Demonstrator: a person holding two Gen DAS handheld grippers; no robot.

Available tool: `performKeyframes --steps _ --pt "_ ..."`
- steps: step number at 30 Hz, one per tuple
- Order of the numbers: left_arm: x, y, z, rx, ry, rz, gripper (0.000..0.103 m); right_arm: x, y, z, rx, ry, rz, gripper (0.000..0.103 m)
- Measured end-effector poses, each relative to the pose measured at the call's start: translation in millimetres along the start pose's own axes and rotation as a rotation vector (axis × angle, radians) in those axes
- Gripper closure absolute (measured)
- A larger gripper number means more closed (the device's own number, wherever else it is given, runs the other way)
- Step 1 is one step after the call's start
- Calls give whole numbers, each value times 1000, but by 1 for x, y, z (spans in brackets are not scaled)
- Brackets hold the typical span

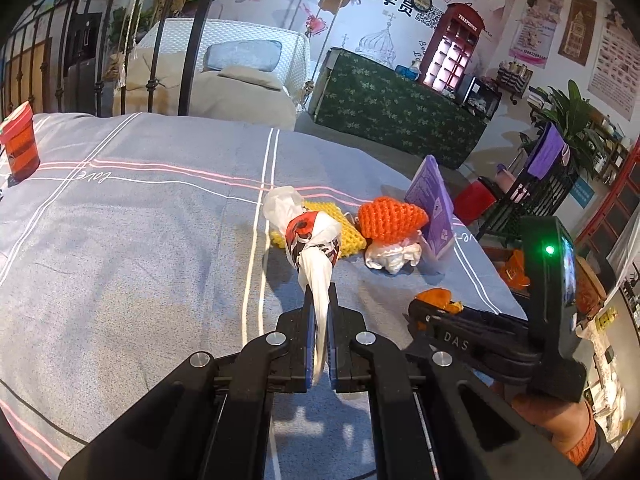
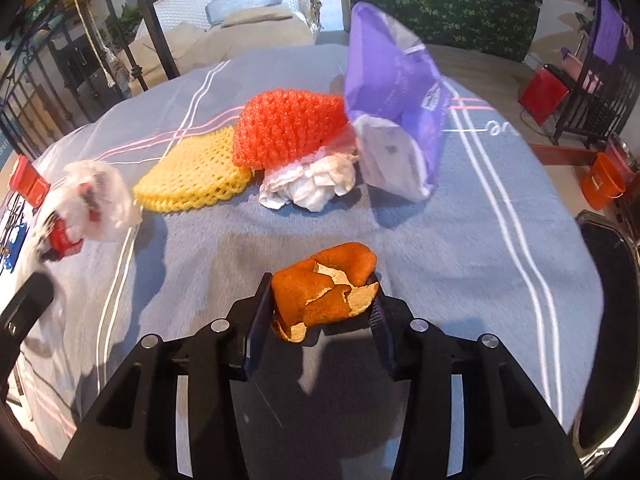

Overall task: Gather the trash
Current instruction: 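Carry the orange peel into the bin and open the right gripper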

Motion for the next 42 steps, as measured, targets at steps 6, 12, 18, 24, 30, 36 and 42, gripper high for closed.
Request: performKeyframes --steps 6,12,18,24,30,36,42 --pt "15 6 -2 2 12 33 97 9 18 -27 49 -13 11 58" --pt "40 14 -3 0 48 84 97 25 35 -47 87 -4 48 58" --pt "70 20 3 -21 93 149 97 50 50 -62 123 23 81 58" --pt "101 30 10 -43 132 217 97 89 67 -73 149 49 142 58" --pt "140 39 22 -76 176 315 97 137 82 -82 162 92 238 58" --pt "179 51 34 -105 222 411 97 194 99 -89 177 147 352 58" --pt "219 64 40 -108 275 502 97 251 117 -90 177 210 455 58"
Point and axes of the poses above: each gripper's, at about its wrist camera, not at the fingertips, and z roughly the way its jaws point, x to its right, y to its underside, the point moved 5 cm from there along z, roughly the way its jaws point, and after that the axes turned 9 degrees about -x, right-handed, at the moved point
